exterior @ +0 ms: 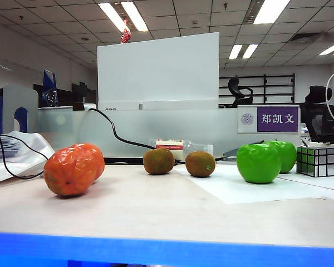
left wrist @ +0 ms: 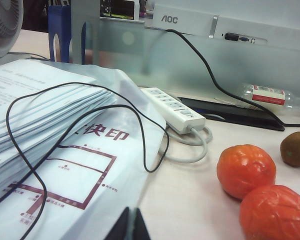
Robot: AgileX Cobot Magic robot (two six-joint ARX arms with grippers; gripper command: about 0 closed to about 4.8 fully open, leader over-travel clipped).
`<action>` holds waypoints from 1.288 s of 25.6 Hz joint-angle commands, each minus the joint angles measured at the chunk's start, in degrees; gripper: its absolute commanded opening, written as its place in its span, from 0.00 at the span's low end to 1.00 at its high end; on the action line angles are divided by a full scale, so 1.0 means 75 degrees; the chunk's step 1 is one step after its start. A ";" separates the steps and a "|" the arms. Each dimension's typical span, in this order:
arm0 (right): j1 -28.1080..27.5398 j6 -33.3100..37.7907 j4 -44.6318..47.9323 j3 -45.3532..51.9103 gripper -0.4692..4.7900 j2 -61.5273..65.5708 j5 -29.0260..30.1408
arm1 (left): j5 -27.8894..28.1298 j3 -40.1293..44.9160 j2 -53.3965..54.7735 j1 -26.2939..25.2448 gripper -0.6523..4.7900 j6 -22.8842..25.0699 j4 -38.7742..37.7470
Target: Put the same fruits together.
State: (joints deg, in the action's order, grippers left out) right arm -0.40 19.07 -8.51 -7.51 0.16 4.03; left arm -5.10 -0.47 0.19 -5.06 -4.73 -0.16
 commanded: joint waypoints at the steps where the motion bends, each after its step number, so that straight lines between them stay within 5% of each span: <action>1: 0.0003 -0.0003 0.0085 -0.0029 0.08 -0.0009 -0.0009 | 0.0020 -0.0009 -0.0009 0.0000 0.12 0.0000 0.0087; 28: 0.0003 -0.0006 0.0085 -0.0029 0.08 -0.0009 -0.0009 | 0.0017 -0.0009 -0.0009 0.0000 0.12 -0.0003 0.0087; 33: 0.0000 -0.1641 -0.0038 -0.0026 0.08 -0.0009 -0.0213 | 0.0017 -0.0009 -0.0009 0.0000 0.12 -0.0003 0.0087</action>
State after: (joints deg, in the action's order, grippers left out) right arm -0.40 13.17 -8.54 -7.51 0.16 3.11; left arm -5.10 -0.47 0.19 -5.04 -4.73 -0.16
